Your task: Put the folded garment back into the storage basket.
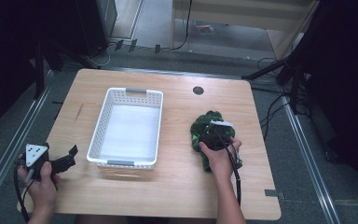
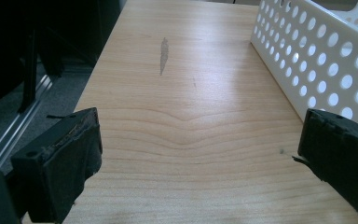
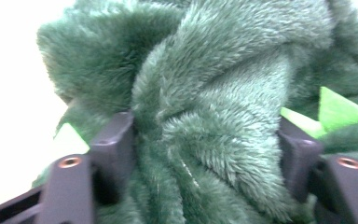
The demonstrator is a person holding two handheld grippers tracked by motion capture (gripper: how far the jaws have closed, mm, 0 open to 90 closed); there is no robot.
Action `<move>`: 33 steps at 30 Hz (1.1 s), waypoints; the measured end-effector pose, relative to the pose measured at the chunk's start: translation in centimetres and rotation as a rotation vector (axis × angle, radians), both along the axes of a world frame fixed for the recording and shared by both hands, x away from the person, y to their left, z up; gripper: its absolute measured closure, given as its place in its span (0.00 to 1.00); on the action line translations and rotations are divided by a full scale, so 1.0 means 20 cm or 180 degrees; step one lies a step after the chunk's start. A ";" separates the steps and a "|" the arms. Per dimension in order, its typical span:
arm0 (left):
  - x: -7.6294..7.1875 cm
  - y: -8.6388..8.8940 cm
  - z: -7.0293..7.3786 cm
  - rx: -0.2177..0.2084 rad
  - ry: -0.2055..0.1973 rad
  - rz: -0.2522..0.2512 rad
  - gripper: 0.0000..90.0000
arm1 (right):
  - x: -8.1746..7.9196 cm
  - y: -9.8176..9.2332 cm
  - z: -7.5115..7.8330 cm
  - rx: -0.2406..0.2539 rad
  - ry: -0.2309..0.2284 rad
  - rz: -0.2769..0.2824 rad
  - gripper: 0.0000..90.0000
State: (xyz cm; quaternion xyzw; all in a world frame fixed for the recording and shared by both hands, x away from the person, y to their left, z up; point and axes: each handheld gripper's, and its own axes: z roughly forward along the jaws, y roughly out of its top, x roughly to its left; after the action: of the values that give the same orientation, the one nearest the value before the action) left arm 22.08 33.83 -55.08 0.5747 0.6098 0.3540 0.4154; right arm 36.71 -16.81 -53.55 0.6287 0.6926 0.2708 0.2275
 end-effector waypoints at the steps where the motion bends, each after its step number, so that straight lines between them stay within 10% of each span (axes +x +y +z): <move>1: 0.00 0.00 0.00 0.0006 0.0006 -0.0004 0.01 | 0.00 0.00 0.00 0.0018 -0.0027 -0.0026 0.51; 13: 0.00 0.00 0.00 0.0012 0.0036 -0.0012 0.01 | -0.06 -0.06 -0.05 0.0487 -0.0442 -0.0164 0.84; 33: 0.01 0.00 0.00 0.0025 0.0042 -0.0016 0.01 | -0.21 0.00 0.17 0.0617 -0.1285 -0.0064 0.87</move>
State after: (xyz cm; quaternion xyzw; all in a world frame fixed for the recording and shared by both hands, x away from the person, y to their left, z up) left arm 22.23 33.77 -55.08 0.5802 0.6097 0.3516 0.4100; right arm 32.58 -16.90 -50.16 0.5875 0.5975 0.4541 0.3027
